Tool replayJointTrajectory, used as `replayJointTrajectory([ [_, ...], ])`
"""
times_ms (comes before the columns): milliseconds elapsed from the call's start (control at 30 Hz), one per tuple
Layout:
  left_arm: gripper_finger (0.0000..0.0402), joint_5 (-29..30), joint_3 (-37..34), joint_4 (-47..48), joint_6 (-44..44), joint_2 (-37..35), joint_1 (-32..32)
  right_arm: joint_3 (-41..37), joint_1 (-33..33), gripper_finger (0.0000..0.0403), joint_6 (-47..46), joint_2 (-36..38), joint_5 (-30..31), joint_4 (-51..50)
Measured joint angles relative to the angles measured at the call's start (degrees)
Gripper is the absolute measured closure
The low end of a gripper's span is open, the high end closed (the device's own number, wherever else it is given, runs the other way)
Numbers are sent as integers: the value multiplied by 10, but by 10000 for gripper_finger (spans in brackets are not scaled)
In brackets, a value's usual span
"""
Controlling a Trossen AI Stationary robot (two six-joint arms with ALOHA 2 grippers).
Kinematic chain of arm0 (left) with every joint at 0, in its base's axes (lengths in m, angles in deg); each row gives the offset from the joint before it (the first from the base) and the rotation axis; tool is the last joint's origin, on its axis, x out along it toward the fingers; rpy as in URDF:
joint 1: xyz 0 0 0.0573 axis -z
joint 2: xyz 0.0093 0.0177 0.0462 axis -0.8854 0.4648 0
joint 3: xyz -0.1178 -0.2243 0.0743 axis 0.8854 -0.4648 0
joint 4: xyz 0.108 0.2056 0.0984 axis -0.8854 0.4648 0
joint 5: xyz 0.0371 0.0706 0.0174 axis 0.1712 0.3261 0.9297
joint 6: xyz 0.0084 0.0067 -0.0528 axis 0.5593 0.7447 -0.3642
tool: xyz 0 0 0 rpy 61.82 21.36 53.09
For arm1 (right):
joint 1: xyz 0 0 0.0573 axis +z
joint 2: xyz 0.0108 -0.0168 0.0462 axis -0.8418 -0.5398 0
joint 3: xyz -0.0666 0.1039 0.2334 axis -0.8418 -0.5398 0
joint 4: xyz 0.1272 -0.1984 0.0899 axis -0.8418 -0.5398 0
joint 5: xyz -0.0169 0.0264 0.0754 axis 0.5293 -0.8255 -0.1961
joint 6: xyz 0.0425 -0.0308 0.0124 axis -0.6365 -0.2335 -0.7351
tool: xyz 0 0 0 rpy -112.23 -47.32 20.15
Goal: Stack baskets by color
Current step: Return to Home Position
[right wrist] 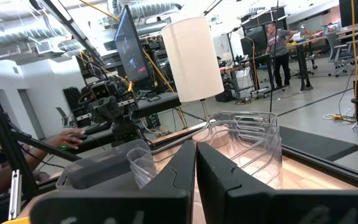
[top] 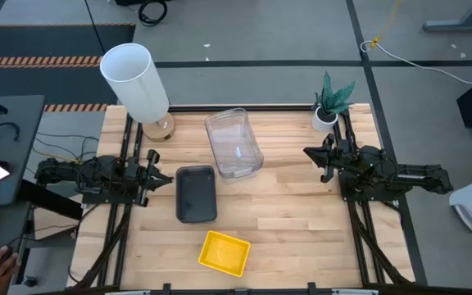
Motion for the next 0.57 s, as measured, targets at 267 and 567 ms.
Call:
replayJointTrajectory([
  [267, 379, 0, 0, 0, 0, 0, 0, 0, 0, 384, 0, 0, 0, 0],
  [567, 370, 0, 0, 0, 0, 0, 0, 0, 0, 384, 0, 0, 0, 0],
])
